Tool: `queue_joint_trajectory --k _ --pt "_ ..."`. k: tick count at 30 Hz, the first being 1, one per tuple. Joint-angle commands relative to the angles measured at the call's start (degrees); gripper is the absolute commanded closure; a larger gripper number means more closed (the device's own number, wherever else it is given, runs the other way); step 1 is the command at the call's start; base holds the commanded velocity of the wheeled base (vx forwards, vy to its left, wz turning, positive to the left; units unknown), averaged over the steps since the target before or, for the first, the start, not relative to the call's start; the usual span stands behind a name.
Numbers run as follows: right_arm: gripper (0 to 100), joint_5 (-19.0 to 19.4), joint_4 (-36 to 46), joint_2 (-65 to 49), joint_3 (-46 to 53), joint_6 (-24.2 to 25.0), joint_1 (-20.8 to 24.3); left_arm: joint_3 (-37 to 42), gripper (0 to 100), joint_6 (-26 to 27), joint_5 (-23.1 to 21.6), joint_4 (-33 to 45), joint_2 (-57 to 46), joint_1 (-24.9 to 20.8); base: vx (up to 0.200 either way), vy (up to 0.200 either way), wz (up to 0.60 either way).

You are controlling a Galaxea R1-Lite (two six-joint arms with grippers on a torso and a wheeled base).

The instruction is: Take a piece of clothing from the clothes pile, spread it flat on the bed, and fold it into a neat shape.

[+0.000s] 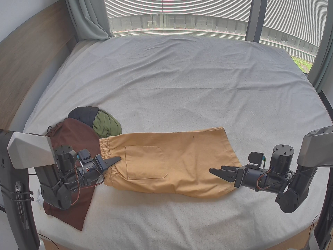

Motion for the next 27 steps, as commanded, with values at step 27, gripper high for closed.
queue_joint_trajectory --k 27 --pt "0 0.1 0.0 0.1 0.0 -0.1 0.0 0.4 100 -0.5 -8.5 0.0 -2.7 7.7 0.000 0.000 0.00"
